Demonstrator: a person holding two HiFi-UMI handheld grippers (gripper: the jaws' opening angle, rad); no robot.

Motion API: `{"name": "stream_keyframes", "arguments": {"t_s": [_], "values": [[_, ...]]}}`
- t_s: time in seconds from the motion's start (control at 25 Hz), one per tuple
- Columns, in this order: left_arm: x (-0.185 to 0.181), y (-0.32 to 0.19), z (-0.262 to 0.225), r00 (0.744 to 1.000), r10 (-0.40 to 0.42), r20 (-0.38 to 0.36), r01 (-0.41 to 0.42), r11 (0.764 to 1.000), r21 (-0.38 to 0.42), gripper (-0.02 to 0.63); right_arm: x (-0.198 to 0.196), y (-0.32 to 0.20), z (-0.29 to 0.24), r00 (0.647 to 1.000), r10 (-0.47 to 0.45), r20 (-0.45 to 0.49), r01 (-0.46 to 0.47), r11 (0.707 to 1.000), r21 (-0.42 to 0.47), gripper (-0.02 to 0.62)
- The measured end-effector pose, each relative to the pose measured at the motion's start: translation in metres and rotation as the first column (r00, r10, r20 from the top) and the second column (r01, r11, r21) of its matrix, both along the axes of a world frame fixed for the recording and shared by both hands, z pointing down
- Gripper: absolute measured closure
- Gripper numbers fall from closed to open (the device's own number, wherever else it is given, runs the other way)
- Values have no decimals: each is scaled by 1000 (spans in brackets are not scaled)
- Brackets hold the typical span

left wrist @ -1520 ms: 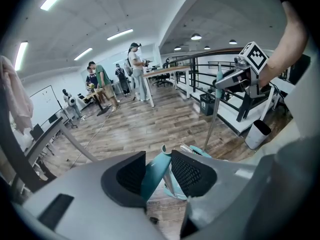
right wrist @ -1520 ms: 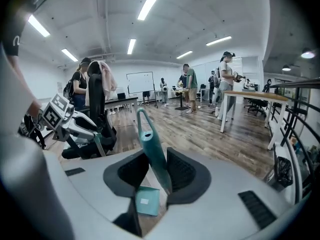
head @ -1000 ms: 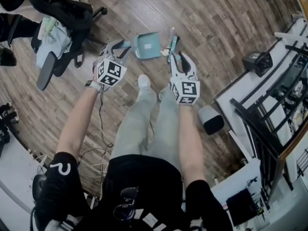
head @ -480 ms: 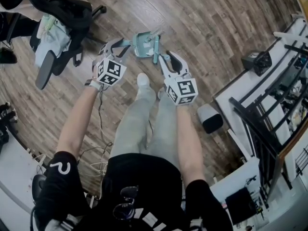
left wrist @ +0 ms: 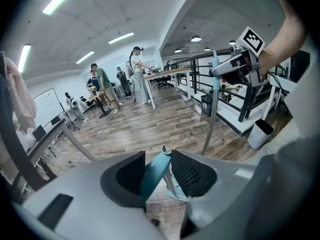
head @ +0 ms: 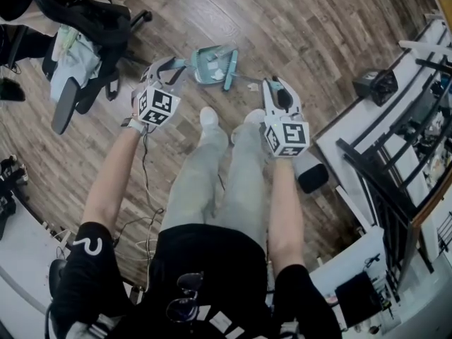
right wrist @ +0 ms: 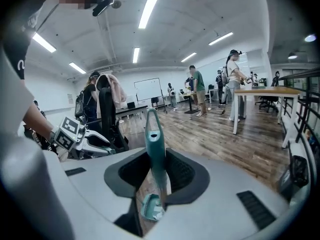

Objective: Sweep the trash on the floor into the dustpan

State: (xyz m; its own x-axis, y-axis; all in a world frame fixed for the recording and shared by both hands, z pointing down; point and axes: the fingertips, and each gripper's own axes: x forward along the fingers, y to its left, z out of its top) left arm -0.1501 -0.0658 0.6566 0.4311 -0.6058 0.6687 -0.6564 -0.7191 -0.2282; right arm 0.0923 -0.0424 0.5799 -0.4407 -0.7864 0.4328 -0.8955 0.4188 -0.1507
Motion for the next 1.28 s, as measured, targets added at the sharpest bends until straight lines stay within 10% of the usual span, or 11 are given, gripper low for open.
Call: {"name": "stream_keyframes", "arguments": {"t_s": [0.68, 1.28], "values": [[15, -4, 3, 997, 50, 53, -50, 999, 1, 451, 87, 36, 5, 969, 98, -227, -96, 995, 21, 508], [10, -9, 3, 998, 36, 57, -38, 999, 28, 451, 15, 71, 71, 949, -73, -307, 47, 995, -92, 495]]}}
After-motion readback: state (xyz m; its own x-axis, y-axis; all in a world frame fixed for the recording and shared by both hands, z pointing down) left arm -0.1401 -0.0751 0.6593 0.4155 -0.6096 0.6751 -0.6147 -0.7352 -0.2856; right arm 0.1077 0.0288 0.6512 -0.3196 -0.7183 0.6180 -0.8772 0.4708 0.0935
